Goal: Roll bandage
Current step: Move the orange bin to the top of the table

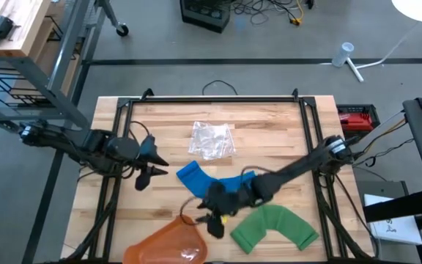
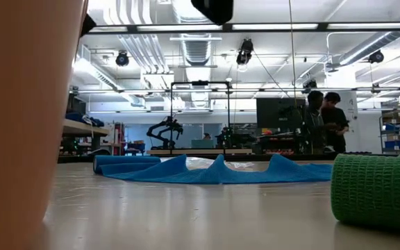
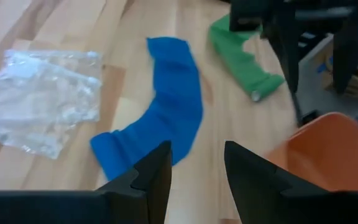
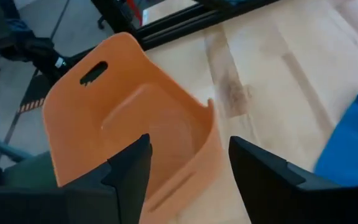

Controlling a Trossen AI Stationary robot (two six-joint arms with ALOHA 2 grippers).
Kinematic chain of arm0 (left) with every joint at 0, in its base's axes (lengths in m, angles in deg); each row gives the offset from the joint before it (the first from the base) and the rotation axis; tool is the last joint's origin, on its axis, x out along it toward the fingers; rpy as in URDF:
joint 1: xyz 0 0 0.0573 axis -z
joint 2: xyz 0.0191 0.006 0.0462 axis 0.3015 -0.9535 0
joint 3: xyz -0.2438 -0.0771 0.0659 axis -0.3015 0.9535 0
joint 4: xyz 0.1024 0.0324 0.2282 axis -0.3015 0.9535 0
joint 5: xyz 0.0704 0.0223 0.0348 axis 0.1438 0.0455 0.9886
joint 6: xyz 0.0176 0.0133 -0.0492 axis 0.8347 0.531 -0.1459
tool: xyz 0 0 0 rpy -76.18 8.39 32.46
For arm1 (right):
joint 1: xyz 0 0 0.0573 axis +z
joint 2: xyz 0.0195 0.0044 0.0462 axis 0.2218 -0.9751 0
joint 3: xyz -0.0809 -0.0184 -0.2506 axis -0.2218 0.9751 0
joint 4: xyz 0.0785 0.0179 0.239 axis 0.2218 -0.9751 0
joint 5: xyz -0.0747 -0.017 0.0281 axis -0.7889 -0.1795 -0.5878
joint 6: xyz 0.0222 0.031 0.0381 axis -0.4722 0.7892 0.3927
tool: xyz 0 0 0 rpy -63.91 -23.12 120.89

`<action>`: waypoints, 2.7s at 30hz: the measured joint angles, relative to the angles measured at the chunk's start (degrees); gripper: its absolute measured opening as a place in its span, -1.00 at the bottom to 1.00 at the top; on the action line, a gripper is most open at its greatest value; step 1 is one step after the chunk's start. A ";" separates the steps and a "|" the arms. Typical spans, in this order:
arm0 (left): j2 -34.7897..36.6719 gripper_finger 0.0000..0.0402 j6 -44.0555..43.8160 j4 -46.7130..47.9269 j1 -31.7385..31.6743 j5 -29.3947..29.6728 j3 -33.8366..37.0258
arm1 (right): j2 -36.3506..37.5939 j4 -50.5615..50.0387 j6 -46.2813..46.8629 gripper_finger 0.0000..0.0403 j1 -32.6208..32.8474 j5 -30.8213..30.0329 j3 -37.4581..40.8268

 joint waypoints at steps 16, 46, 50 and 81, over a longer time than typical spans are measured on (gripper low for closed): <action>-1.33 -0.31 -6.57 -6.09 4.29 3.50 5.28 | -15.81 0.28 15.19 0.42 8.02 -14.73 -9.21; 7.41 -0.31 -4.94 -9.76 13.70 4.54 9.02 | -24.40 -32.41 20.97 -0.94 4.24 -14.04 -28.39; 9.22 -0.31 -4.59 -16.66 14.29 4.62 12.36 | -21.18 -35.70 17.46 -0.95 3.27 -13.88 -28.44; 10.70 -0.31 17.14 -32.15 13.95 19.00 20.69 | 26.93 -70.43 -42.52 -0.98 -37.11 -10.15 -4.16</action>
